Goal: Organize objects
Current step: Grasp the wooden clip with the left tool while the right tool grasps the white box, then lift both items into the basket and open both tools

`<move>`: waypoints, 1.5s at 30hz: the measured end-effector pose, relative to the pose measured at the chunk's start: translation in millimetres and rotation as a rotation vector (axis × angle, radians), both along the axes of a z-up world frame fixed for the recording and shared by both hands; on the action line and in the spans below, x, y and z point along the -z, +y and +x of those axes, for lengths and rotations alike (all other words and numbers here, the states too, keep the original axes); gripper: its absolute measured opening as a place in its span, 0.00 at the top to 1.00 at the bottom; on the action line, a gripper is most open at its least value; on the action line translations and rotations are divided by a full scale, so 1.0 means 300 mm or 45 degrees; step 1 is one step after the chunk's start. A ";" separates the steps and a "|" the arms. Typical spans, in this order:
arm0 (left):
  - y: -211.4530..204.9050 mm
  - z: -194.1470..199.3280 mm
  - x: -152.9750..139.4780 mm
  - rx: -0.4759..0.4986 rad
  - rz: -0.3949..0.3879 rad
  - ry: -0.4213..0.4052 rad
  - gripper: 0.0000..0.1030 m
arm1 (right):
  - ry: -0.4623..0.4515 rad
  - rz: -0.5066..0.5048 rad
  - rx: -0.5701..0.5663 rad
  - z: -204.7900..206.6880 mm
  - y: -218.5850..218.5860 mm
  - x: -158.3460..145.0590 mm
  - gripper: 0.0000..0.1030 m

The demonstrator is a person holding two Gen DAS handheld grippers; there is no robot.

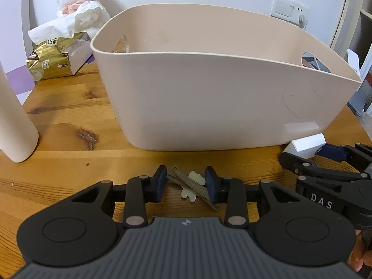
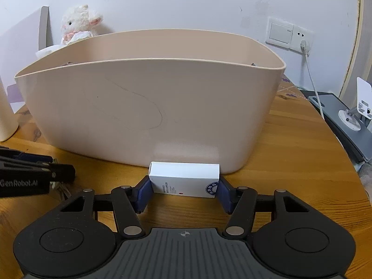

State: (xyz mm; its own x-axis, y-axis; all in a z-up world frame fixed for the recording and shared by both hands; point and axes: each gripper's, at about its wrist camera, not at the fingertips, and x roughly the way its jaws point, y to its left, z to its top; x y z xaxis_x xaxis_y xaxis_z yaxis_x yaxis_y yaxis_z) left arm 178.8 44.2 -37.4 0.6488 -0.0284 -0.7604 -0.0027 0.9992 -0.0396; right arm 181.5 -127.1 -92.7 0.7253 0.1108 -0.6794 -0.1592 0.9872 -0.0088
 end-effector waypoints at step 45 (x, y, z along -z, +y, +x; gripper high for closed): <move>-0.056 -0.038 -0.466 0.045 0.085 -0.455 0.66 | -0.407 0.078 -0.011 -0.057 -0.077 -0.441 0.46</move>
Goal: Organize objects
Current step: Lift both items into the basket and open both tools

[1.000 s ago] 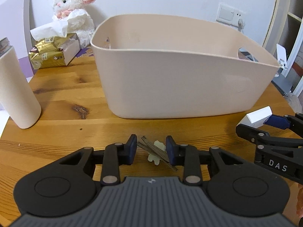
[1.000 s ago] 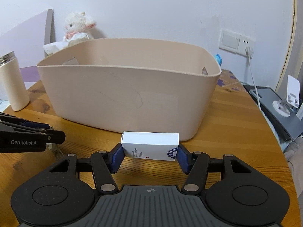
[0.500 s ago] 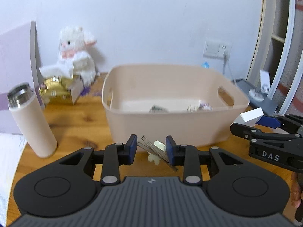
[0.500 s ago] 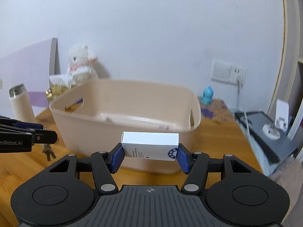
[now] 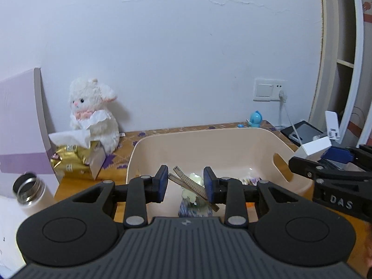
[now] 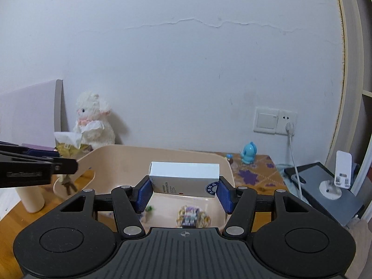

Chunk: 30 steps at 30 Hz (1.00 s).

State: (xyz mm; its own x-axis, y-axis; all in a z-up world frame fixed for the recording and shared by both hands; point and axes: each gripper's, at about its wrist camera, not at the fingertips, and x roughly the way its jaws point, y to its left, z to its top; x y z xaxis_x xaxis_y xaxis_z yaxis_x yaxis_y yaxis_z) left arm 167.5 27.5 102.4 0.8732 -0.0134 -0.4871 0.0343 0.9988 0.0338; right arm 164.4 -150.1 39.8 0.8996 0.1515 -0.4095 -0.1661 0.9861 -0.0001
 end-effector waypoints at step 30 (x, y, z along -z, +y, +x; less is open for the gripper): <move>-0.041 0.317 0.263 -0.078 0.046 0.384 0.30 | 0.298 -0.031 0.018 0.265 0.031 0.168 0.26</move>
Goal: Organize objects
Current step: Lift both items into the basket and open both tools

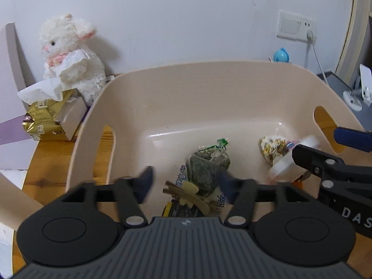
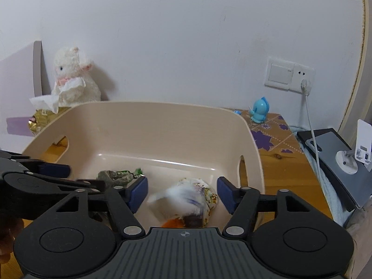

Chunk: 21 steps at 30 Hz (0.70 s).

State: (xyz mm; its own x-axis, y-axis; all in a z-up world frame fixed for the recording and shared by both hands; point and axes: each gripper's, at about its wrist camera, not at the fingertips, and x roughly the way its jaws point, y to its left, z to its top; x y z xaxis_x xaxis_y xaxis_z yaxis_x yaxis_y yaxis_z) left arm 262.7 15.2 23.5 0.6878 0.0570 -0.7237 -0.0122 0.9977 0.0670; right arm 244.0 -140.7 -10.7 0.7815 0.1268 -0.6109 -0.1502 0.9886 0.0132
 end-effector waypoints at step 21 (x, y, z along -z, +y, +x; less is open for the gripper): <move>0.029 -0.340 -0.173 -0.005 -0.016 -0.229 0.25 | -0.165 0.051 -0.006 -0.300 0.006 -0.152 0.09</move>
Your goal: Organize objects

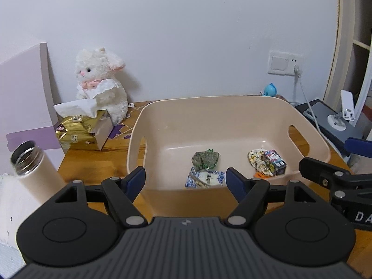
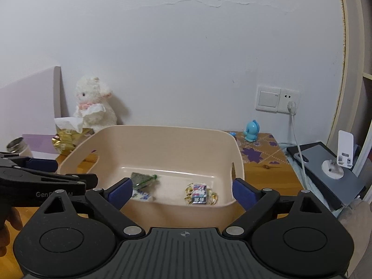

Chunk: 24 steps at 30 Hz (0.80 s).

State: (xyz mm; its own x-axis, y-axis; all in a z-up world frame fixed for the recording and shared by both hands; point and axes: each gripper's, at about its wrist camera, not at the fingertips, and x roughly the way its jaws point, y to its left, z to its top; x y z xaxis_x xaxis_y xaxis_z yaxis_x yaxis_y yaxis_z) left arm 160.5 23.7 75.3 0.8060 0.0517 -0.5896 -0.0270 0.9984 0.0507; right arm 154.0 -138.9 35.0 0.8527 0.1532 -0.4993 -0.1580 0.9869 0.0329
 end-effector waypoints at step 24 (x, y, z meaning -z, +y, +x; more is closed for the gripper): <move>0.005 -0.419 0.022 0.017 -0.008 -0.093 0.25 | -0.044 -0.043 -0.044 -0.389 0.039 0.042 0.05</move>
State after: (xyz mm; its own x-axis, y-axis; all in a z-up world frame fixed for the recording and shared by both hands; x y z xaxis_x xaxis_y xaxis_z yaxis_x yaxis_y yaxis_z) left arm 34.8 25.4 68.7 0.8476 0.0372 -0.5294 -0.0170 0.9989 0.0430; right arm 37.3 -127.3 22.5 0.8640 0.1666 -0.4751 -0.1926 0.9813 -0.0061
